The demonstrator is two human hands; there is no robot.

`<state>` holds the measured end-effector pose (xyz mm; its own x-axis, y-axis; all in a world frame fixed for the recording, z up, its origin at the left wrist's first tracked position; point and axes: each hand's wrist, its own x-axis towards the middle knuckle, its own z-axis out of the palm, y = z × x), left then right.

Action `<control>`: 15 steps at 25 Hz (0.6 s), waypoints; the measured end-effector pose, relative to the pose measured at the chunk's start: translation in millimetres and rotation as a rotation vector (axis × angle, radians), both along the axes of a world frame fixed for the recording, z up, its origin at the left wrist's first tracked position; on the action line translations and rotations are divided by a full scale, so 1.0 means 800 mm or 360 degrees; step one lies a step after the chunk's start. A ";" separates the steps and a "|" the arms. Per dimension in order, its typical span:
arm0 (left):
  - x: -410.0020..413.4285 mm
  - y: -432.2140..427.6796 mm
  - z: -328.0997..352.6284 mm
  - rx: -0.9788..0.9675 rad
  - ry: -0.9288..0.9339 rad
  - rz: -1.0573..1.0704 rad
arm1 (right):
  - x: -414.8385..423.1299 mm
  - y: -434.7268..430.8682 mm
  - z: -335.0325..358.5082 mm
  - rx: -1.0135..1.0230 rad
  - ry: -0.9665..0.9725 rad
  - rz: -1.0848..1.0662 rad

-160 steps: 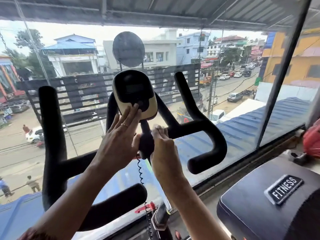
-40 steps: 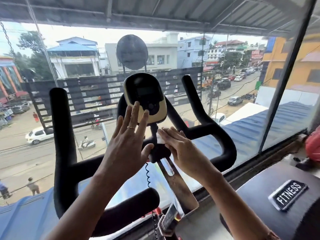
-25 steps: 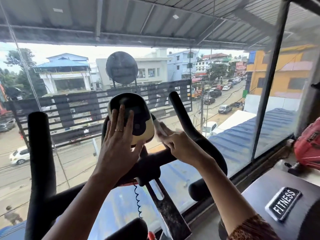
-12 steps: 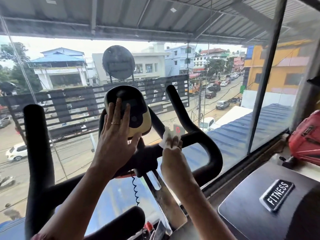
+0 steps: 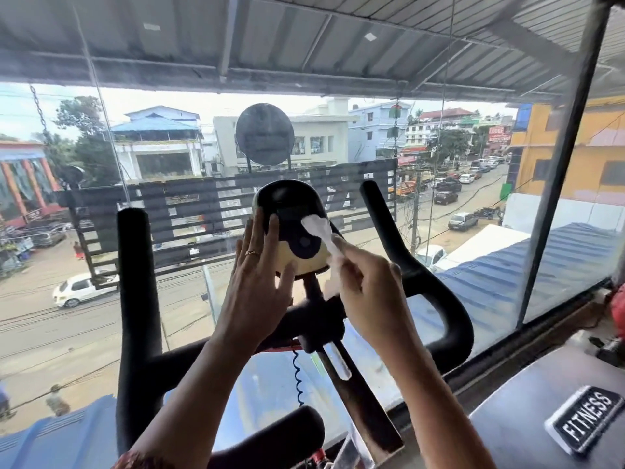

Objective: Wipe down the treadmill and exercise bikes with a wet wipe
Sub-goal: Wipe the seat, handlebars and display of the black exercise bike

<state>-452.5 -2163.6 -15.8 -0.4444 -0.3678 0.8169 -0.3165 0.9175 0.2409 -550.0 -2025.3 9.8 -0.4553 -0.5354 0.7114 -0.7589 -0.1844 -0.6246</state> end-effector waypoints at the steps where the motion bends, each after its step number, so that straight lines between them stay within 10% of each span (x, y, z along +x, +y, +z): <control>1: 0.002 -0.001 0.001 0.0036 0.0033 0.0013 | -0.004 -0.023 0.009 -0.0061 0.0088 -0.0027; 15: 0.008 -0.007 0.008 0.0172 -0.0001 -0.0018 | -0.013 -0.103 0.006 0.0048 0.0519 0.0333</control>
<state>-446.1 -2169.3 -9.5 -0.4492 -0.4489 0.7725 -0.3066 0.8895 0.3386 -560.2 -2107.9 14.6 -0.0863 -0.6157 0.7833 -0.8665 -0.3416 -0.3640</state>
